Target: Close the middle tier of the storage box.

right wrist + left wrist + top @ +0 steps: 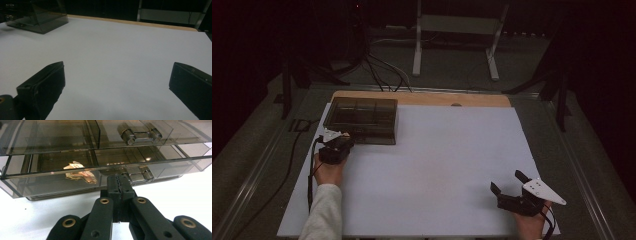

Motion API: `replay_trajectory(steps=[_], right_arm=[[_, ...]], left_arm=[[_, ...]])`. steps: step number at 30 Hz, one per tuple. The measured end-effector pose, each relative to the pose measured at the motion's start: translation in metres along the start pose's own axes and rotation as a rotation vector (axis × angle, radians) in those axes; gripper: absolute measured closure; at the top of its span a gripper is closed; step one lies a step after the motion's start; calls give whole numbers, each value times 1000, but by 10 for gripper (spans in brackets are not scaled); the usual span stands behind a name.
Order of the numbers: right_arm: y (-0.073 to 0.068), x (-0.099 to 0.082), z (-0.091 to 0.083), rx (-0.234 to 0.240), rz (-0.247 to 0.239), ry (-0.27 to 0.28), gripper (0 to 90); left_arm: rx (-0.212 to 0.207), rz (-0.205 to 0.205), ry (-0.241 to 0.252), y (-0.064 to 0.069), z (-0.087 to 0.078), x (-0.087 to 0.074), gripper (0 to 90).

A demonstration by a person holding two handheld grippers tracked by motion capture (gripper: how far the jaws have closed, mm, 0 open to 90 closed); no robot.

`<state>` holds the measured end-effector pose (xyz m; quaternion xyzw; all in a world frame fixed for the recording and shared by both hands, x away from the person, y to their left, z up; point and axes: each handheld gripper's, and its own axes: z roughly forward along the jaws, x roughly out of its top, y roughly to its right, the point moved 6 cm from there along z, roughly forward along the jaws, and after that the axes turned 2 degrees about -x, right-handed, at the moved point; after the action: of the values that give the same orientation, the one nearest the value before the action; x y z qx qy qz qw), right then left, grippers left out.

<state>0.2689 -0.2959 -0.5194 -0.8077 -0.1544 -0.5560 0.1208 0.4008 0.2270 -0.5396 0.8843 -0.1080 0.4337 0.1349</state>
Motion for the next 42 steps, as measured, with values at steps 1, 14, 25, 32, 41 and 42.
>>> replay_trajectory(steps=[1,14,25,32,41,42], right_arm=[[0,0,0,0,0,0,7],[1,0,-1,-1,4,1,8],[1,0,-1,-2,5,2,7],[1,1,-1,-2,5,2,7],[1,0,-1,-2,5,2,8],[1,0,-1,-2,5,1,8]], left_arm=[[0,0,0,0,0,0,900],[1,-7,1,-1,3,3,900],[2,-14,4,-1,5,7,900],[3,-18,8,-1,6,10,900],[2,-20,9,-1,6,10,900],[2,-21,9,-1,6,10,900]])
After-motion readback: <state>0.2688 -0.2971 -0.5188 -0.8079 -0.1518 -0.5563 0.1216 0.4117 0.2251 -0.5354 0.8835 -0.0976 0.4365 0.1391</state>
